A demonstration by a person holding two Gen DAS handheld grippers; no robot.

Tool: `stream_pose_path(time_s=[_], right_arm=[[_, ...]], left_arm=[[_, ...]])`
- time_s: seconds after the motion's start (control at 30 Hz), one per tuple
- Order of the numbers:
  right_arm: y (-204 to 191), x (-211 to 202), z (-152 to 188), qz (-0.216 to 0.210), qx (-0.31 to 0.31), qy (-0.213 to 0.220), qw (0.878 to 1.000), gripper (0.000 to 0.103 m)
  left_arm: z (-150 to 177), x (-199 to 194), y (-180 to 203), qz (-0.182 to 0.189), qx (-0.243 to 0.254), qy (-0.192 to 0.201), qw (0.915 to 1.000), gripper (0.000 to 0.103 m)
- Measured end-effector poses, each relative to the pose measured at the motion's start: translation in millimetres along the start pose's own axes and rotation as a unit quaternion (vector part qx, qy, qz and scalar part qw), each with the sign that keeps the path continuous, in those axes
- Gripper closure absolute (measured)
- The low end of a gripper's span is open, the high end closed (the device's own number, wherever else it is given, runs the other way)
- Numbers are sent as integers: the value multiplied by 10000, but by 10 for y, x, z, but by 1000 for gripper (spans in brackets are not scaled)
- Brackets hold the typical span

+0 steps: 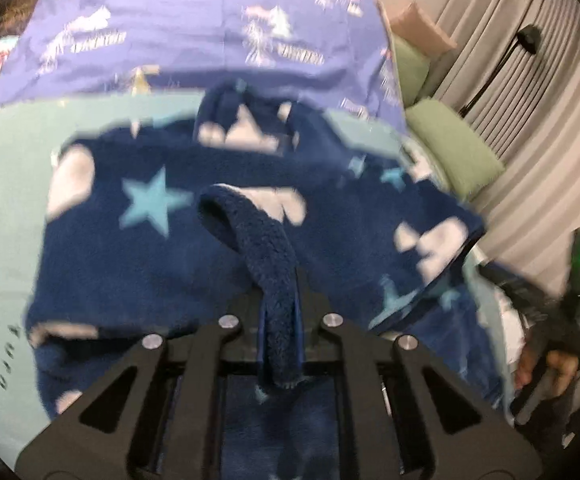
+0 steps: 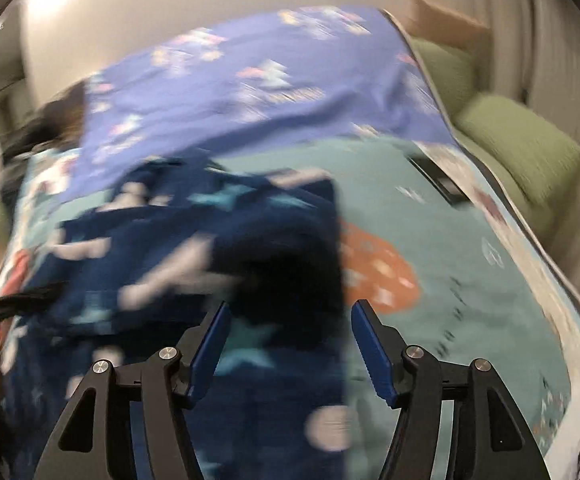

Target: Fold small clothes

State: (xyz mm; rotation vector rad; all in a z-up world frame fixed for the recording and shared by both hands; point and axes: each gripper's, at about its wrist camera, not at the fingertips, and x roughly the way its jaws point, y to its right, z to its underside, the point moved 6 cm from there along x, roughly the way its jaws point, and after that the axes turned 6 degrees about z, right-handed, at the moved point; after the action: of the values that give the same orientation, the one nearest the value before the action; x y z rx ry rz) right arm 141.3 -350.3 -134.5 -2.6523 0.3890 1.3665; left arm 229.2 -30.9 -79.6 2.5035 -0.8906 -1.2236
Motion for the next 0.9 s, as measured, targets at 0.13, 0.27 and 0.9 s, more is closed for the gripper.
stream_pose_path(time_s=[0.13, 0.27, 0.9], right_arm=[[87, 220, -17, 94, 94, -235, 9996, 39], [-27, 320, -74, 163, -113, -226, 9995, 39], [-75, 405, -29, 160, -127, -291, 9994, 39]], left_arm=[[-477, -340, 168, 97, 279, 479, 9984, 93], [-932, -598, 243, -214, 618, 837, 9943, 94], [-71, 524, -469, -271, 65, -906, 9955, 66]])
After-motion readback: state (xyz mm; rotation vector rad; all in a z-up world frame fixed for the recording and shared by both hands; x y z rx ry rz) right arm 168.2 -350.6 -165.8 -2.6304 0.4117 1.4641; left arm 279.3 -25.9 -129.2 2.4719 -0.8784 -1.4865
